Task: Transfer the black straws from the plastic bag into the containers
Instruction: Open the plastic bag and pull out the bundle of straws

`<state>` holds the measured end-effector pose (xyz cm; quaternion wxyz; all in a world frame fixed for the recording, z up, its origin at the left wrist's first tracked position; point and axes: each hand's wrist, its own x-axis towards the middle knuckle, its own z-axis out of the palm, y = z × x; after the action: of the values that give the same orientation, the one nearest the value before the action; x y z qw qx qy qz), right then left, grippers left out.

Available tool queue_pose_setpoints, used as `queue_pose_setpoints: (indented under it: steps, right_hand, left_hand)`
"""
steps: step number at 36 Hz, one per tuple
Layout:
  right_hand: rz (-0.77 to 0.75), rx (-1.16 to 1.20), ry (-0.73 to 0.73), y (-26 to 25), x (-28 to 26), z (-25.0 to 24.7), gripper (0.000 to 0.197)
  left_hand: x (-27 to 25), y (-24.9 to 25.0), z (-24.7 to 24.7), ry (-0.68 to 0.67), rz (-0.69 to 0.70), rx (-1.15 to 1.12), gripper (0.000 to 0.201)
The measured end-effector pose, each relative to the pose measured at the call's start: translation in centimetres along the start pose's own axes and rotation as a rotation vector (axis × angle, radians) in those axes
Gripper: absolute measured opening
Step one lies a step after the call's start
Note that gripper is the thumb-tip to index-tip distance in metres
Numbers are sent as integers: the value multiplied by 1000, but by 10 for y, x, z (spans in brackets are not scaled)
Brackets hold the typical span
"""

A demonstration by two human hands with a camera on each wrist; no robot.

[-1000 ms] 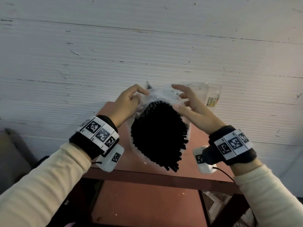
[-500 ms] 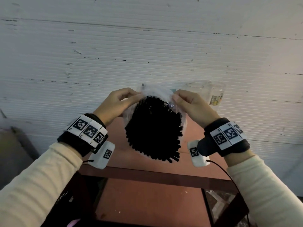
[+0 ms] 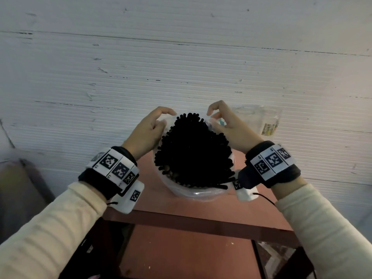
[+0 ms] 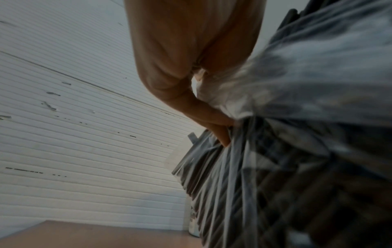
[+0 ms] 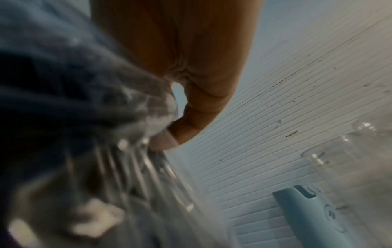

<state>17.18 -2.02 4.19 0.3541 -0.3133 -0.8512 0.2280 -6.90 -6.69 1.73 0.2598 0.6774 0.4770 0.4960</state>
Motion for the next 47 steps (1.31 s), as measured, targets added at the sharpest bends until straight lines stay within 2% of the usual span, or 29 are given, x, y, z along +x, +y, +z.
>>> queue_pose_setpoints:
  steps: [2, 4, 6, 10, 15, 17, 22, 26, 27, 29, 32, 35, 39, 42, 45, 47]
  right_hand:
    - [-12, 2, 10, -6, -2, -1, 9]
    - [5, 34, 8, -11, -6, -4, 26]
    - [12, 24, -25, -16, -9, -8, 34]
    - [12, -119, -98, -19, -9, -14, 30]
    - [-38, -148, -187, -18, -7, -14, 24]
    - [-41, -159, -164, -13, -7, -13, 24]
    - [34, -148, 9, 4, -3, -5, 30]
    - [93, -23, 88, 22, -4, 4, 16]
    - [122, 30, 88, 23, -6, 6, 15]
    - [157, 66, 87, 24, -8, 9, 20]
    - [179, -11, 114, 23, -9, 14, 15]
    - [257, -41, 167, 21, -12, 15, 32]
    - [281, 123, 125, 18, -22, 14, 42]
    - [256, 366, 158, 14, -29, 9, 33]
    - [206, 592, 184, 4, -37, 1, 14]
    - [168, 688, 196, 3, -40, -4, 20]
  left_hand:
    - [0, 0, 0, 17, -7, -21, 29]
    - [-1, 0, -1, 30, -13, -53, 28]
    - [-4, 3, 1, 39, -18, -91, 25]
    - [-8, 9, 4, 22, -33, -148, 25]
    - [-9, 6, -1, -32, -31, -79, 26]
    - [-11, 6, -2, -48, -35, -74, 28]
    - [-15, 7, -4, -123, -79, -138, 35]
    - [-21, 5, -8, -181, -173, -161, 36]
    - [-23, 6, -8, -199, -199, -148, 38]
    - [-28, 6, -7, -242, -268, -141, 55]
    - [-33, 5, -5, -281, -376, -186, 76]
    - [-35, 1, -4, -265, -394, -226, 88]
    - [-33, -2, 0, -176, -357, -234, 72]
    - [-24, -4, 5, -32, -311, -320, 39]
    - [-16, -3, 9, 114, -280, -389, 35]
    - [-11, 1, 9, 164, -295, -437, 25]
